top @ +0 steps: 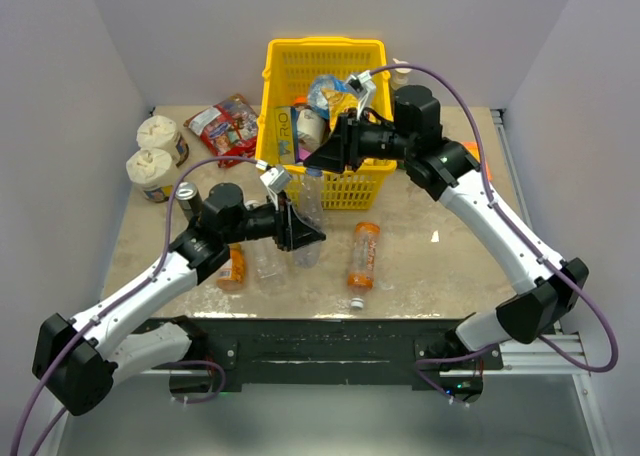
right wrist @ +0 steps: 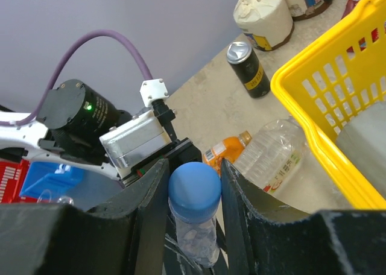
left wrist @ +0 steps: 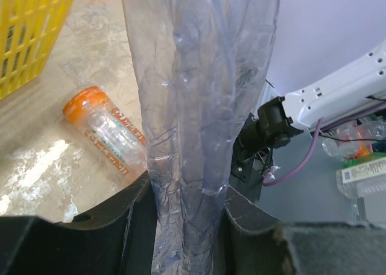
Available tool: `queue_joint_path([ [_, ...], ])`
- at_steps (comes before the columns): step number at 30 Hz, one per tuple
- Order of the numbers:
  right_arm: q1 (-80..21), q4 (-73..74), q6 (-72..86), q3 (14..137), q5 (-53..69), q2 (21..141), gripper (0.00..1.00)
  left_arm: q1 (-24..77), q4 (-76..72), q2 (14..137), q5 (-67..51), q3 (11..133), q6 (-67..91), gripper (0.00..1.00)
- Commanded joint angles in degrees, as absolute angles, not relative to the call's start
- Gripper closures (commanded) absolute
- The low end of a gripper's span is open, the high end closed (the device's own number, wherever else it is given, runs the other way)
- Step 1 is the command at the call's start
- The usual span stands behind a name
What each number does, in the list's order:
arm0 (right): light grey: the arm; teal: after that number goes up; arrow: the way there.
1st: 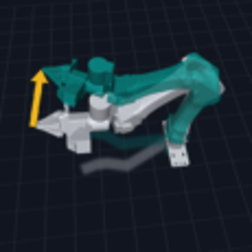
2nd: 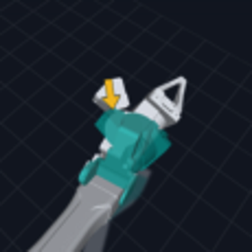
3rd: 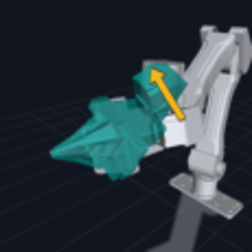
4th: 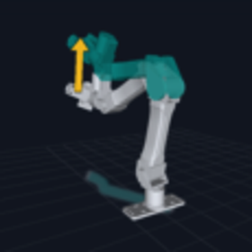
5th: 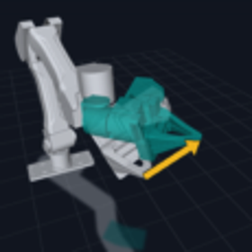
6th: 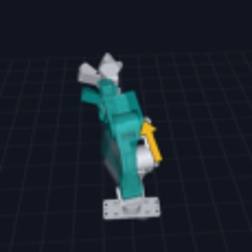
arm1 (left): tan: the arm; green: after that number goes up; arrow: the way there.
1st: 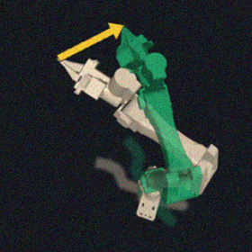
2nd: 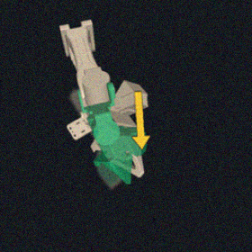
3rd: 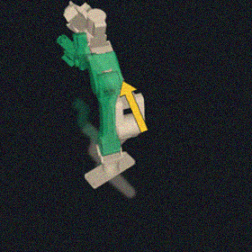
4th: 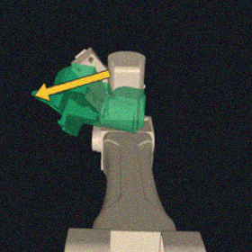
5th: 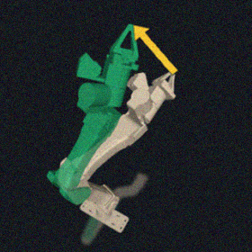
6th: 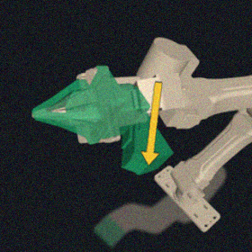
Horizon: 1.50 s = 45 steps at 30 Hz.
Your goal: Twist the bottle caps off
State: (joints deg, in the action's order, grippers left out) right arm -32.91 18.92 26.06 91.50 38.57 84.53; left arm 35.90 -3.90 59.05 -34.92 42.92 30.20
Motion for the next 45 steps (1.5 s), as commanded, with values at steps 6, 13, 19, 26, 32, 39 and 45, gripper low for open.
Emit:
queue_joint_path([
  [6, -31.99, 17.05, 24.26, 95.54, 45.26, 82.35, 0.84, 33.66, -18.71, 59.32, -56.41, 41.92, 31.46, 0.72],
  [13, -31.99, 17.4, 24.43, 95.1, 42.04, 80.86, 0.85, 32.43, -20.75, 62.14, -62.67, 44.73, 34.1, 0.72],
  [19, -29.54, 24.95, 24.69, 99.75, 28.57, 79.81, 0.86, 32.26, -7.07, 60.03, -54.96, 45.09, 24.62, 0.71],
  [26, -15.57, 25.4, 26.98, 97.13, 22.86, 77.87, 0.84, 32.26, -0.35, 54.5, -46.77, 44.21, 21.53, 0.71],
  [32, -6.43, 21.45, 27.86, 86.68, 16.27, 75.42, 0.85, 32.34, -0.97, 50.63, -39.21, 43.94, 23.81, 0.71],
  [39, -0.35, 13.12, 28.57, 68.24, 8.89, 72.34, 0.85, 32.34, -0.26, 48.34, -34.02, 44.21, 24.79, 0.71],
  [45, -0.35, 3.55, 24.44, 51.98, -5.09, 70.41, 0.83, 32.26, -0.53, 50.36, -32.08, 44.82, 25.05, 0.71],
])
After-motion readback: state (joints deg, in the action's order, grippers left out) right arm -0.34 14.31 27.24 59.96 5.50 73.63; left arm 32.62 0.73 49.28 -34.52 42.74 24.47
